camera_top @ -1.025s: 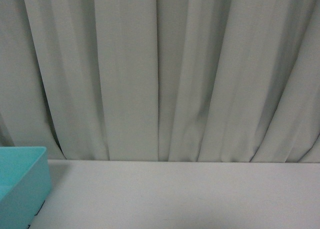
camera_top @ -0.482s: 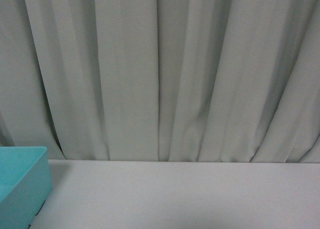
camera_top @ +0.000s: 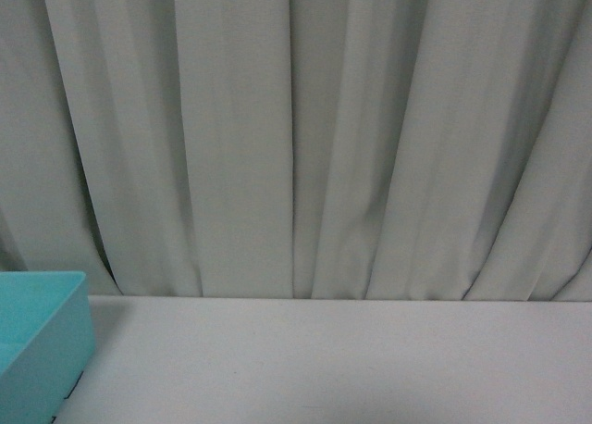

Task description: Wind up and store yellow beetle toy

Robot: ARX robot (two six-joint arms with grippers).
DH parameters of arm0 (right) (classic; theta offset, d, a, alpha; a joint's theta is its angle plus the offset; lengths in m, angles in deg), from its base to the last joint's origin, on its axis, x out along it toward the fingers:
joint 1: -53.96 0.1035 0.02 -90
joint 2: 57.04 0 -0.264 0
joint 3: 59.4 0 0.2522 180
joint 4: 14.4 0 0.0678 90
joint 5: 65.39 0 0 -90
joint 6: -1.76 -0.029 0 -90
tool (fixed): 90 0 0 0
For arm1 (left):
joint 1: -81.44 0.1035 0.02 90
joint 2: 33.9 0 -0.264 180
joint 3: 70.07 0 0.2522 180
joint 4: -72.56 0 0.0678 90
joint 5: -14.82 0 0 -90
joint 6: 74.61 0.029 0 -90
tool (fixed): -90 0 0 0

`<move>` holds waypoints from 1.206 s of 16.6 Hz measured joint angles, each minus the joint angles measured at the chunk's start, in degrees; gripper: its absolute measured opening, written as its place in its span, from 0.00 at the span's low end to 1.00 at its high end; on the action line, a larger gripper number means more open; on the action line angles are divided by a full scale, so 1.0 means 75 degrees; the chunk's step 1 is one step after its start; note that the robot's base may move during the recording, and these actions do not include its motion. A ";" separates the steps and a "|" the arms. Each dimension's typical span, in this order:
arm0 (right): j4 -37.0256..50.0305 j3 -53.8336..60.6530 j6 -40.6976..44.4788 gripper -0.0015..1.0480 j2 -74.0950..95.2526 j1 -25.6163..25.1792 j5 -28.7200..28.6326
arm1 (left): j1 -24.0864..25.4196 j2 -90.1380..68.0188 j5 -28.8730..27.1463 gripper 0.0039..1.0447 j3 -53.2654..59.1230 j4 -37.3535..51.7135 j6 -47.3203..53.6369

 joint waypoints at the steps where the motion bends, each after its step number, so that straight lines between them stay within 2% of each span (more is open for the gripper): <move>1: 0.0003 0.0000 0.0000 0.94 0.0000 0.0000 0.0000 | 0.0000 0.0114 0.0000 0.01 0.0000 -0.0087 0.0000; 4: 0.0003 0.0000 0.0000 0.94 0.0000 0.0000 0.0000 | 0.0000 0.0449 0.0000 0.01 0.0000 -0.0452 0.0000; 6: 0.0003 0.0000 0.0003 0.94 0.0000 0.0000 0.0003 | 0.0000 0.1364 0.0023 0.01 -0.0003 -0.1778 0.0000; 13: 0.0006 0.0000 0.0000 0.94 0.0003 0.0000 0.0000 | 0.0000 0.1775 0.0000 0.03 -0.0003 -0.1839 -0.0012; 15: 0.0006 0.0000 0.0000 0.94 0.0003 0.0000 0.0000 | 0.0000 0.1775 0.0000 0.22 -0.0003 -0.1839 -0.0009; 19: 0.0003 0.0000 0.0000 0.94 0.0003 0.0000 0.0000 | 0.0000 0.1775 0.0000 0.75 -0.0003 -0.1839 -0.0009; 20: 0.0006 0.0000 0.0000 0.94 0.0003 0.0000 0.0000 | 0.0000 0.1775 0.0000 0.82 -0.0003 -0.1839 -0.0009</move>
